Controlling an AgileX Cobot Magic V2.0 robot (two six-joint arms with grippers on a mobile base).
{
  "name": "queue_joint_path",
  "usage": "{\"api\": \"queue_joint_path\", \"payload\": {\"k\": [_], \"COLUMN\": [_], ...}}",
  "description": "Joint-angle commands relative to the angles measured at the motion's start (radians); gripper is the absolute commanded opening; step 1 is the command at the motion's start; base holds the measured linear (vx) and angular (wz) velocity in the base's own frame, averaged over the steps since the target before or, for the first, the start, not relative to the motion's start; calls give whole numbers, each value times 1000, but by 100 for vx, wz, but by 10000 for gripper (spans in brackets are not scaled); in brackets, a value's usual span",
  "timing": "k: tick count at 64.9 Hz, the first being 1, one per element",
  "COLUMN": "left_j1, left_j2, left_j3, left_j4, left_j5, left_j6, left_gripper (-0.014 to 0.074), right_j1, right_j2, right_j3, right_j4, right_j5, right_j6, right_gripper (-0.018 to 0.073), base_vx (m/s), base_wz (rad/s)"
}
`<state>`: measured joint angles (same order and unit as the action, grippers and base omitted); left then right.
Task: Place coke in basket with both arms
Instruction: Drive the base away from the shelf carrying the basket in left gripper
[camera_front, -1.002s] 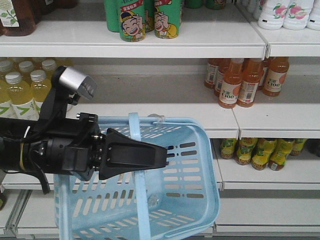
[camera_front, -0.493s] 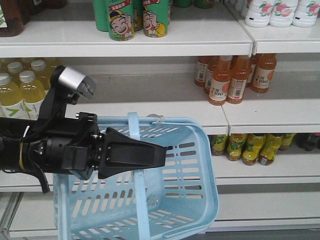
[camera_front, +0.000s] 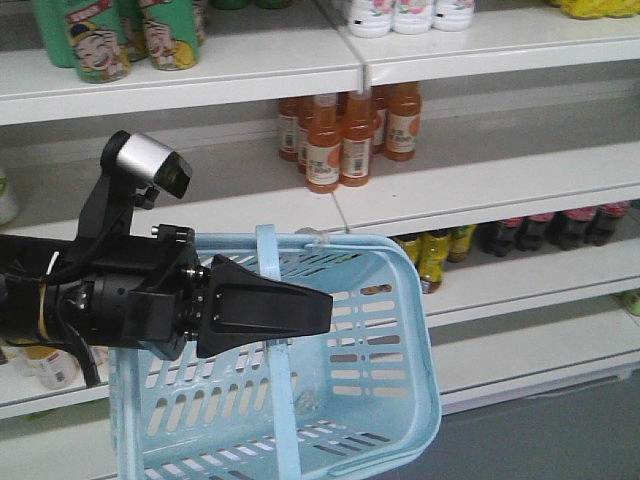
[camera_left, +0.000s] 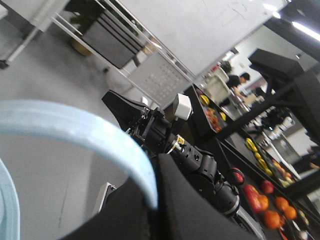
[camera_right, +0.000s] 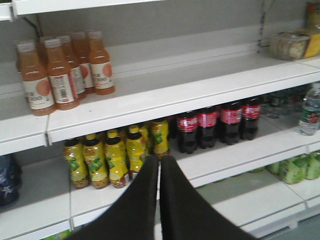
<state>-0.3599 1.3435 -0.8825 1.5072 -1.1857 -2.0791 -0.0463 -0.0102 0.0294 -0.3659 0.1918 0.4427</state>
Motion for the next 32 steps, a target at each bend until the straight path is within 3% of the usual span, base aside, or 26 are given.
{"api": "queue_joint_path", "payload": {"k": [1, 32], "left_j1": [-3, -3], "left_j2": [-34, -34], "left_j3": [-22, -22], "left_j4": [-87, -87], "left_j5": [-194, -194], "left_j6": [2, 2], "left_gripper": [-7, -7], "right_j1": [-1, -1], "right_j2": [-19, -19], "right_j3": [10, 10], "right_j4": [-14, -14], "right_j5": [-65, -65], "right_j6": [-4, -4], "right_gripper": [-4, -4], "base_vx": [-7, -8], "base_wz": [-57, -58]}}
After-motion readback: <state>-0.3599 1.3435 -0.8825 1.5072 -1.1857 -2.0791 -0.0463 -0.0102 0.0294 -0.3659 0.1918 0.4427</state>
